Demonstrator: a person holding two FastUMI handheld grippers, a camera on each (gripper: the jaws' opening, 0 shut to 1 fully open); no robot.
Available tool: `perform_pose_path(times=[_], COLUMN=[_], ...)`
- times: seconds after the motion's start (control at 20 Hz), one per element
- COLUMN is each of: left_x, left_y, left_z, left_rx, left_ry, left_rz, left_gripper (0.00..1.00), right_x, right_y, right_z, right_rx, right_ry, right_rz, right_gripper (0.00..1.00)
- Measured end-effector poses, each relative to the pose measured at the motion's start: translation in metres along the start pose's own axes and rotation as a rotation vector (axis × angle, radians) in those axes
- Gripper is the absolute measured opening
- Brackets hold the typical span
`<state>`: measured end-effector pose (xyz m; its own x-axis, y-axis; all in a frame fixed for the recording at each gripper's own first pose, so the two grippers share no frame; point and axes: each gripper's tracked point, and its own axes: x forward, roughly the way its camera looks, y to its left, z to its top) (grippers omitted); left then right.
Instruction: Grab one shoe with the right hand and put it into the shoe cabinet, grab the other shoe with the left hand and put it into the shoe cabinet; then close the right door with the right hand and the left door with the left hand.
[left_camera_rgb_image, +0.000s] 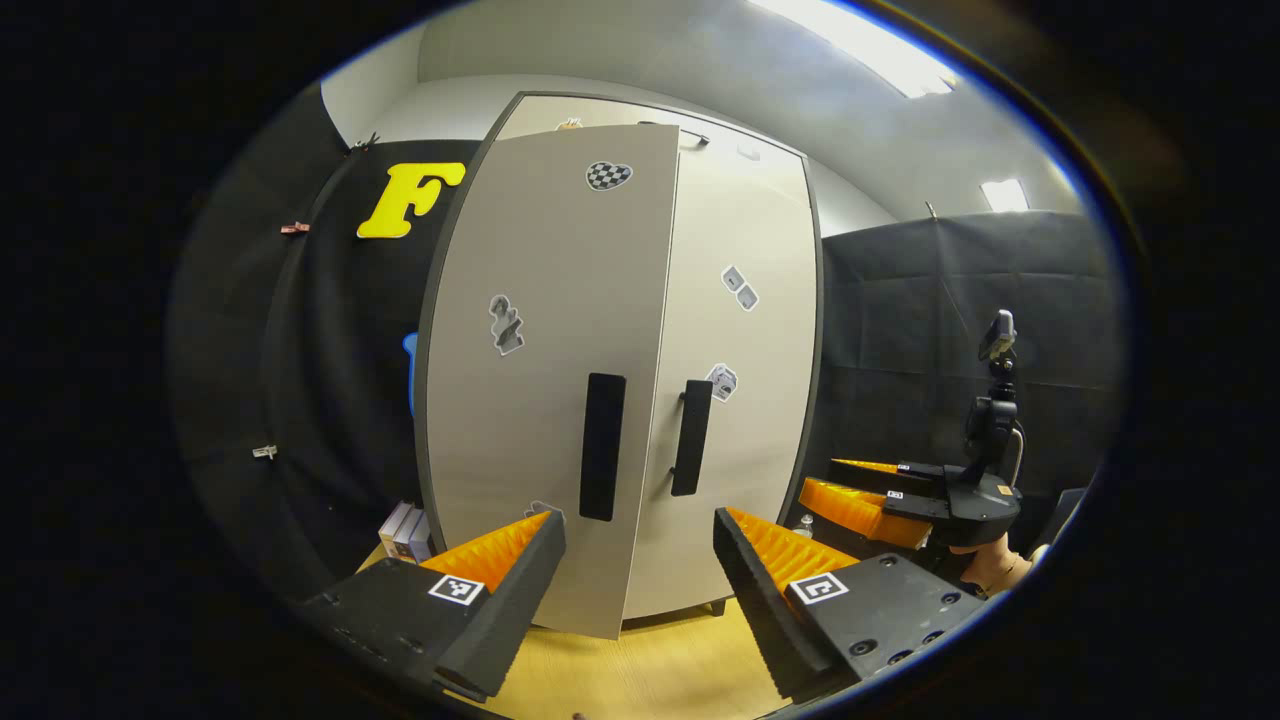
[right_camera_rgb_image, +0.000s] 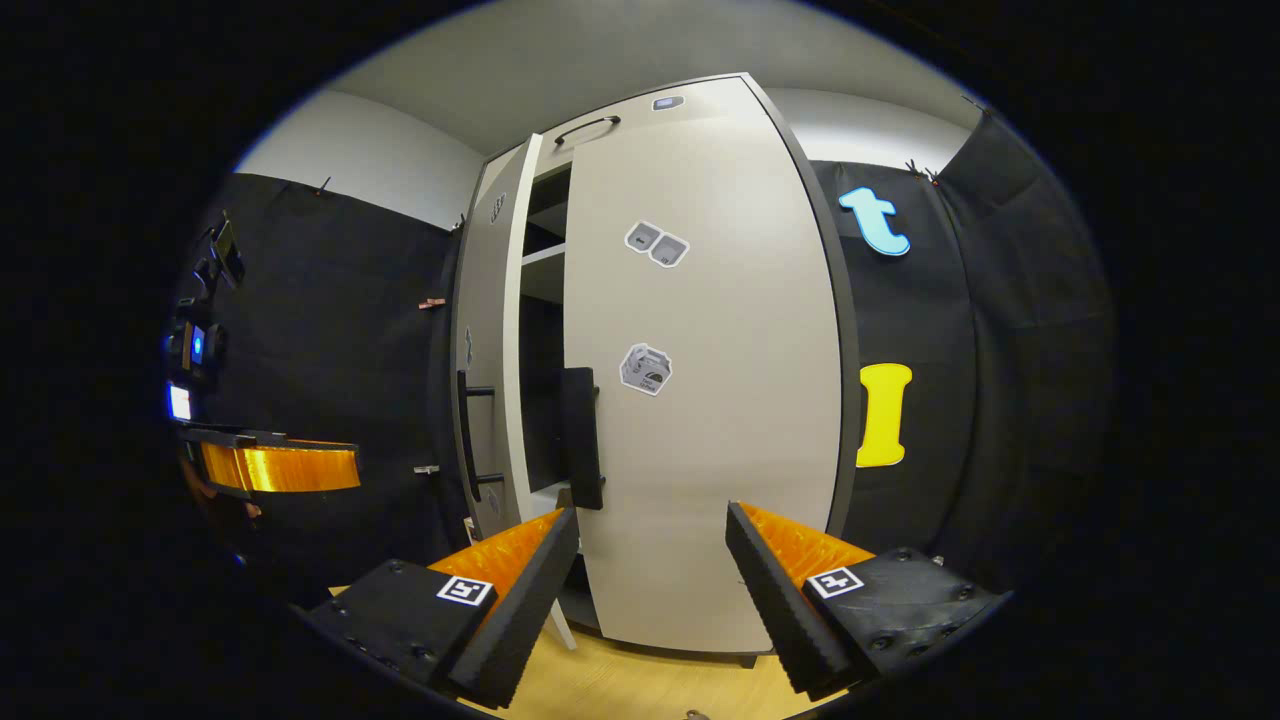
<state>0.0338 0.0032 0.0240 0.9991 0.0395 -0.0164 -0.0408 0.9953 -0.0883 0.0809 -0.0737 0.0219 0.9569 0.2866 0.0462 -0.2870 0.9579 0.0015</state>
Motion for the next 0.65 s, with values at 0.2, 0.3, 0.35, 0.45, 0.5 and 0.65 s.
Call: perform_pose_path(times=[0.2,0.3,0.35,0.45,0.5,0.65], left_x=[0.003,0.004,0.004,0.003,0.003,0.006], left_y=[0.005,0.004,0.002,0.002,0.004,0.005], left_z=[0.004,0.002,0.002,0.003,0.004,0.003], left_rx=[0.006,0.008,0.008,0.01,0.012,0.01], left_ry=[-0.005,-0.006,-0.008,-0.013,-0.014,-0.014], left_rz=[0.0,-0.002,-0.004,-0.011,-0.012,-0.019], left_gripper=[0.95,0.95,0.95,0.95,0.95,0.95], right_x=[-0.006,-0.008,-0.009,-0.013,-0.016,-0.016], right_y=[-0.001,-0.001,-0.001,-0.001,-0.001,-0.002], right_z=[0.002,0.003,0.003,0.004,0.004,0.003], right_rx=[0.001,0.005,0.005,0.0,-0.003,-0.001], right_ry=[-0.003,-0.005,-0.006,-0.003,-0.001,0.005], right_rz=[-0.01,-0.014,-0.014,-0.016,-0.018,-0.022], right_gripper=[0.98,0.98,0.98,0.98,0.98,0.98])
